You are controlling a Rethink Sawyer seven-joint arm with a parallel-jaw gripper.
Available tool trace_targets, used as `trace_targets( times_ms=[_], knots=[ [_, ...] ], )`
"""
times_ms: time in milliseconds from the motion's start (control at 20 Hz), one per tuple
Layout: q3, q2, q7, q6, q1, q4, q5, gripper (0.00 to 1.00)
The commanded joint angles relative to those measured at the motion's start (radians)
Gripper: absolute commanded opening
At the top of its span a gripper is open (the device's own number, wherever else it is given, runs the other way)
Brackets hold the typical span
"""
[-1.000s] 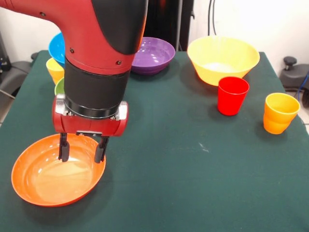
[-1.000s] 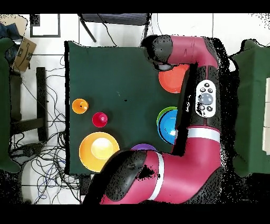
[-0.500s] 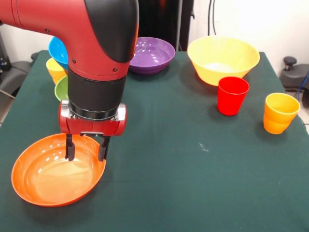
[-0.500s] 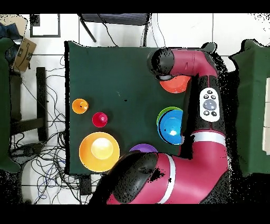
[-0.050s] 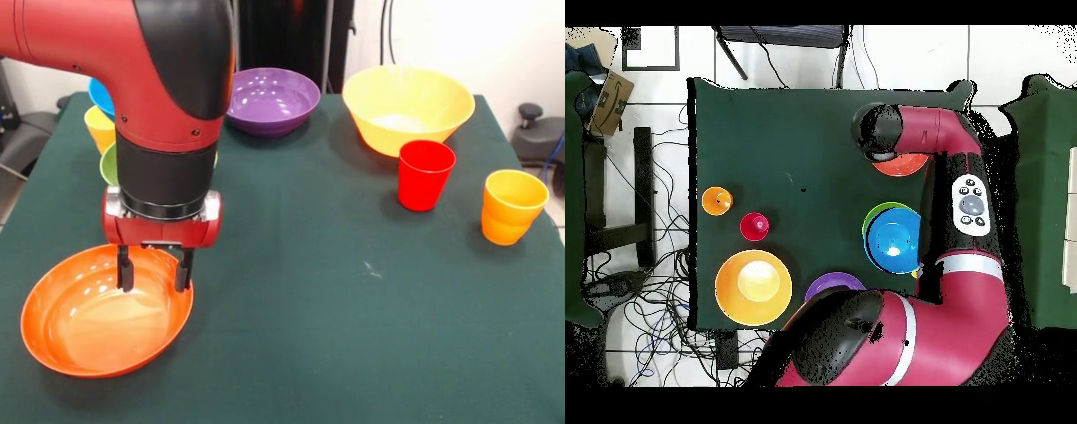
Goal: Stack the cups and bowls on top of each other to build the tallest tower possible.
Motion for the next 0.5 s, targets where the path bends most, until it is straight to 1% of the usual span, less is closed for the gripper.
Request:
trace_targets(
  times_ms=[50,500],
  knots=[
    [0.149,-0.006,-0.262,-0.027,-0.031,0.115,-0.014,1.00],
    [0.189,-0.005,-0.231,0.045,-0.033,0.109,0.010,1.00]
  ],
)
